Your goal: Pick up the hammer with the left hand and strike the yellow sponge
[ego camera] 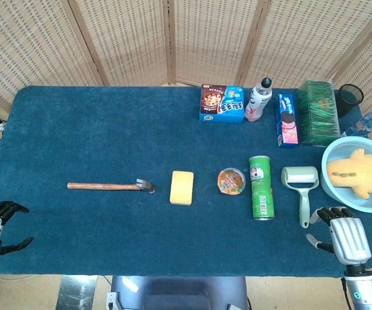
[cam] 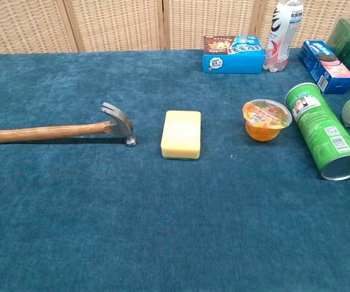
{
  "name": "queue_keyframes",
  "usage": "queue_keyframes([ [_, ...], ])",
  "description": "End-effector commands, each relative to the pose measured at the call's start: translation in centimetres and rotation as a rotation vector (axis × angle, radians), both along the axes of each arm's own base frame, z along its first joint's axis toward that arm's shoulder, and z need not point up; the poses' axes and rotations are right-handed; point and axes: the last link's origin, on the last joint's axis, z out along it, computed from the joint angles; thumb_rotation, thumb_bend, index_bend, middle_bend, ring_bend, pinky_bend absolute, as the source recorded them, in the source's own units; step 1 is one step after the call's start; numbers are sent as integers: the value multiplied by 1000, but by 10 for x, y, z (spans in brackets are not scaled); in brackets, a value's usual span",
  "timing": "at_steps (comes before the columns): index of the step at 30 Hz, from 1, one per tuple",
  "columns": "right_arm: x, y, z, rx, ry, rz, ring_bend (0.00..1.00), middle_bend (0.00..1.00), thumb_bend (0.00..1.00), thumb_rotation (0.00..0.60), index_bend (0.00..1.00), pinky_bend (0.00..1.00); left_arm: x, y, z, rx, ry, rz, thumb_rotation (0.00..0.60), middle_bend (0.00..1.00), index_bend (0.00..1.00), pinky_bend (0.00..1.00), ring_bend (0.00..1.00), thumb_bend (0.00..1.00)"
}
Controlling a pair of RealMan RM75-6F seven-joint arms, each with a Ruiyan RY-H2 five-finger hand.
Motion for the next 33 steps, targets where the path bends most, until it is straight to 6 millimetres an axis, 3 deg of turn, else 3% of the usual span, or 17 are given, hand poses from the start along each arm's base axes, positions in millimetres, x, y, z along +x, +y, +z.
queue_keyframes([
  [1,-1,0,-2,7,-3,0,479,527,144,600,536,348,-1,-1,0,-1,1,3,600,326,346,198,200,159],
  [15,-1,7,5,-22,-9,12,479,527,144,600,536,348,3,5,8,-37,32,-4,600,325,346,198,200,178],
  [19,-1,10,7,-24,-10,12,479,527,144,600,537,348,13,23,8,-66,74,-63,600,326,345,260,252,315],
  [22,-3,13,10,-37,-4,7,479,527,144,600,537,348,25,43,9,-86,109,-129,600,326,345,297,274,353],
  [27,-6,18,15,-58,-5,-5,479,526,144,600,537,348,46,77,0,-160,197,-219,600,326,345,297,273,350],
  [33,-10,19,19,-67,0,-17,479,527,143,600,537,349,63,110,-23,-267,230,-249,600,326,345,298,274,238],
])
